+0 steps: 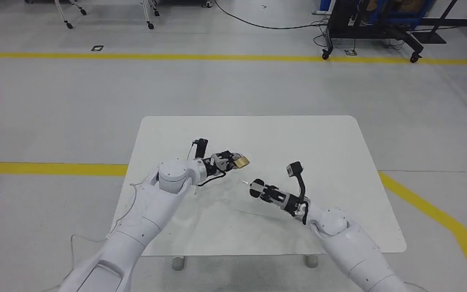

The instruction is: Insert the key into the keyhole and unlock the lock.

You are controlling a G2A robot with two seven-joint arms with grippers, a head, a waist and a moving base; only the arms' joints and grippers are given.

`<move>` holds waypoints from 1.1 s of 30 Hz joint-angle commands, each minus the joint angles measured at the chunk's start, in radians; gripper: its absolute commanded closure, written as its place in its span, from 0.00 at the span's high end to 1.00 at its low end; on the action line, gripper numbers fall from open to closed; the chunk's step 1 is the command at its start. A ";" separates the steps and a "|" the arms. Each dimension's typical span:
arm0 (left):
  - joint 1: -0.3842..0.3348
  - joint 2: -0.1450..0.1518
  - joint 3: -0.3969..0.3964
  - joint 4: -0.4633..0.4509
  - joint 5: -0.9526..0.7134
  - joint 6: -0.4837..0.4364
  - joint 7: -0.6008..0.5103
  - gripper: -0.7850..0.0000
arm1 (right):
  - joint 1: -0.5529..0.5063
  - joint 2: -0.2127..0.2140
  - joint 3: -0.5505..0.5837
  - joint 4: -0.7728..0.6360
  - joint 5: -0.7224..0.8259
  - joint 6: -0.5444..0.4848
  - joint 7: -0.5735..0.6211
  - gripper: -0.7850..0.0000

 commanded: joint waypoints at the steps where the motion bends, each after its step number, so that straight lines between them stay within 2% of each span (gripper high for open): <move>1: -0.004 -0.004 -0.007 0.019 -0.032 -0.021 -0.019 0.00 | -0.018 -0.001 -0.002 -0.025 -0.011 0.032 -0.042 0.00; 3: -0.006 -0.005 -0.015 0.034 -0.053 -0.036 -0.036 0.00 | -0.040 -0.004 -0.016 -0.065 0.055 0.054 -0.002 0.00; 11: -0.006 -0.005 -0.015 0.035 -0.054 -0.038 -0.042 0.00 | -0.040 -0.004 -0.016 -0.065 0.055 0.054 -0.002 0.00; 13: 0.004 -0.005 -0.017 0.023 -0.048 -0.043 -0.024 0.00 | -0.051 -0.007 -0.028 -0.082 0.012 0.060 -0.039 0.00; 15: 0.017 -0.004 -0.021 0.004 -0.036 -0.048 -0.003 0.00 | -0.070 -0.013 -0.028 -0.098 0.040 0.046 -0.104 0.00; 20: 0.047 -0.003 -0.032 -0.037 -0.021 -0.082 0.047 0.00 | -0.112 -0.023 -0.017 -0.125 -0.197 0.059 -0.407 0.00; 21: 0.050 -0.004 -0.031 -0.042 -0.019 -0.089 0.054 0.00 | -0.124 -0.027 -0.028 -0.139 -0.200 0.069 -0.431 0.00; 33: 0.048 -0.016 -0.019 -0.039 0.010 -0.101 0.066 0.00 | -0.140 -0.041 -0.025 -0.173 -0.217 0.125 -0.500 0.00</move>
